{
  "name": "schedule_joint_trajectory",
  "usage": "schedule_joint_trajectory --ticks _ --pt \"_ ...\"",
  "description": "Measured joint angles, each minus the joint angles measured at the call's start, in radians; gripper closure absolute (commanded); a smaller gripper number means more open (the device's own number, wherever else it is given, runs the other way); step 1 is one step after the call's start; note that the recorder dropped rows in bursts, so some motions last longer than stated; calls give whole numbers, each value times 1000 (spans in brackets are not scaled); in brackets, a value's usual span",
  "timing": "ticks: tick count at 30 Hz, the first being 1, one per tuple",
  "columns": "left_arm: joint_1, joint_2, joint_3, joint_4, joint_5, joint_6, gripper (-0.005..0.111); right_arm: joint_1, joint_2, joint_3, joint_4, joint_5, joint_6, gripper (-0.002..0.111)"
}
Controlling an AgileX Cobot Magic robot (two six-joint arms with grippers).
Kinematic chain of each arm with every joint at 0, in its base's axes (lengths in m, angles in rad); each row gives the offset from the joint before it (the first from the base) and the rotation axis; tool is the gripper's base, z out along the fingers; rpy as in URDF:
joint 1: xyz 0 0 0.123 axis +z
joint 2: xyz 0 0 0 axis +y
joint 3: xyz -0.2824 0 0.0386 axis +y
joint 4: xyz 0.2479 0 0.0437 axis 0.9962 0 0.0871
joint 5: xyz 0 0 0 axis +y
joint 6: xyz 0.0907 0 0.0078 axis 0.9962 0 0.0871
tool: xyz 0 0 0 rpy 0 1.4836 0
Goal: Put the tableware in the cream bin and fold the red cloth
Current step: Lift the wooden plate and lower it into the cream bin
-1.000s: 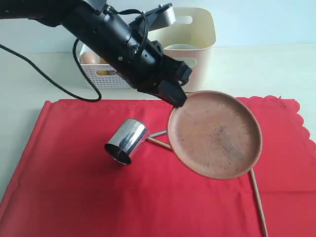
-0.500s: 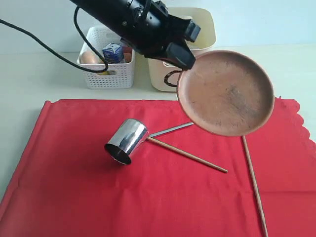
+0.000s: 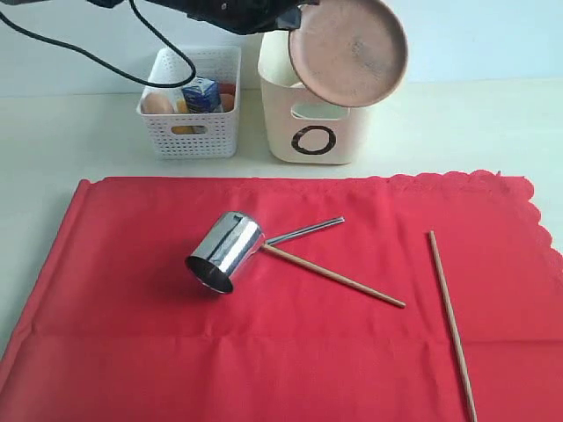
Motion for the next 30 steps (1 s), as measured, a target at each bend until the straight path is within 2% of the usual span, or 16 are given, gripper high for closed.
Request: schedule_joint_trajectory --ticks 3,10,13,18,21,26,28,30 --pt "0 52 -30 -13 -149 0 107 0 0 0 0 0 0 108" --pt "0 122 -76 -33 -265 0 104 0 0 0 0 0 0 108" --pt "2 147 -76 -33 -279 0 86 0 0 0 0 0 0 108" --pt "2 168 -79 -32 -288 0 41 0 0 0 0 0 0 108" --pt "2 172 -80 -30 -290 0 27 0 0 0 0 0 0 108" --pt "2 176 -80 -1 -268 0 27 0 0 0 0 0 0 108" --pt "6 169 -80 27 -234 0 32 0 0 0 0 0 0 108" --pt "13 154 -80 46 -187 0 41 0 0 0 0 0 0 108"
